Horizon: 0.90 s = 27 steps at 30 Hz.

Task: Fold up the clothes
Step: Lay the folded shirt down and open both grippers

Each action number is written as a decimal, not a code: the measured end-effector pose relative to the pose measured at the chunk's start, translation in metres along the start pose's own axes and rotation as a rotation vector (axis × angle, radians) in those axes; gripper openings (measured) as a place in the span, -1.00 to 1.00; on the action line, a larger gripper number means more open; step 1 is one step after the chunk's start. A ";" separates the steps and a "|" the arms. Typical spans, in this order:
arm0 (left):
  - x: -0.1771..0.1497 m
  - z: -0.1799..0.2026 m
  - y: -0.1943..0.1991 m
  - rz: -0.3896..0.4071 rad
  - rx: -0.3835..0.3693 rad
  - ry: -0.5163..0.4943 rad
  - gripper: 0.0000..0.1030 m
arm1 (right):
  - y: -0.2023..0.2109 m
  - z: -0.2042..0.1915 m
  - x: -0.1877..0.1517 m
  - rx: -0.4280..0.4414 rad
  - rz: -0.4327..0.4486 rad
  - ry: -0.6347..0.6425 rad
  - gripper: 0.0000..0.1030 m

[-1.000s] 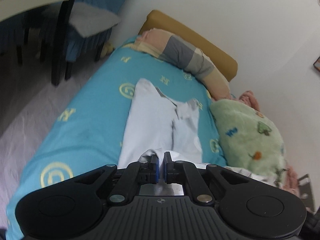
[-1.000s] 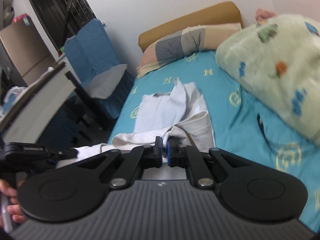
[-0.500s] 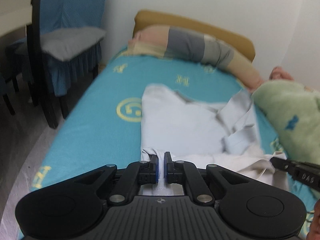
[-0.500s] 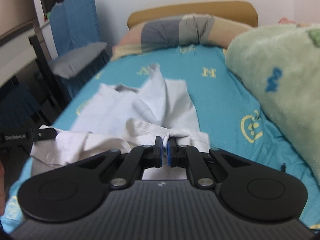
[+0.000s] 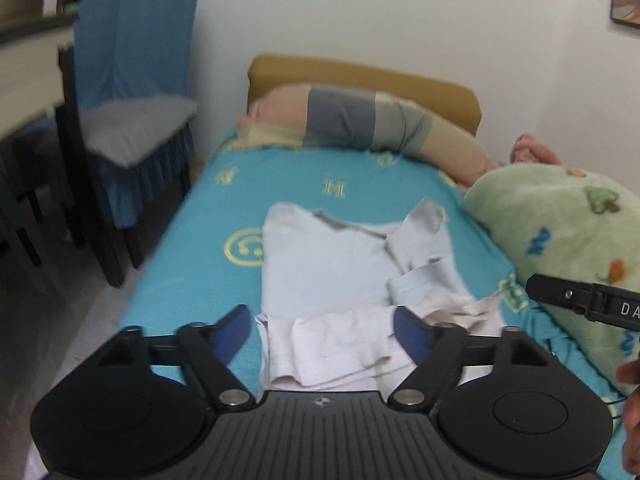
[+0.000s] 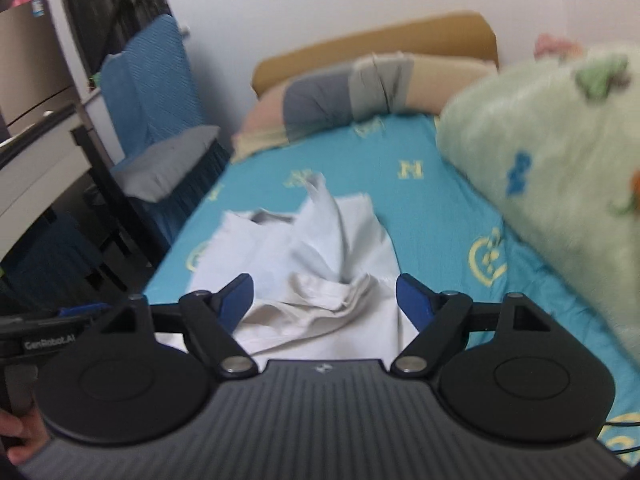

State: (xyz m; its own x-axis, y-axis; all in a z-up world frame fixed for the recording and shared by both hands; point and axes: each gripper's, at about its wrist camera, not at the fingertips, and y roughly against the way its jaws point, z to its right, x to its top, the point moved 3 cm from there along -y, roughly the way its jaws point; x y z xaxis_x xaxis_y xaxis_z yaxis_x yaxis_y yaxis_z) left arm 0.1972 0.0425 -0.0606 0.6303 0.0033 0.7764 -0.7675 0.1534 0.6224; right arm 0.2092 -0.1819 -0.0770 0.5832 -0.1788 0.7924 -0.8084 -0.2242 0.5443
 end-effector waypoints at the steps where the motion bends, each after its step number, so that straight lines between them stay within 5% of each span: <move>1: 0.002 0.003 0.015 0.013 -0.003 -0.001 0.65 | 0.015 -0.005 0.004 -0.003 0.024 0.026 0.55; 6: 0.006 0.022 0.088 0.100 0.001 -0.049 0.85 | 0.091 -0.024 0.018 0.002 0.117 0.074 0.55; 15: -0.018 0.057 0.176 0.227 0.001 -0.148 0.90 | 0.183 -0.036 0.004 0.024 0.186 0.102 0.55; 27: -0.078 0.069 0.176 0.242 -0.017 -0.144 0.91 | 0.176 -0.041 -0.064 0.078 0.199 0.107 0.55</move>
State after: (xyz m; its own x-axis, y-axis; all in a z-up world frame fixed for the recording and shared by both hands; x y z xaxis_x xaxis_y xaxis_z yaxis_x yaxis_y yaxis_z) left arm 0.0051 0.0011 -0.0052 0.4046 -0.0985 0.9092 -0.8909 0.1820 0.4161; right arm 0.0263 -0.1711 -0.0205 0.3976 -0.1255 0.9089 -0.8956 -0.2683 0.3548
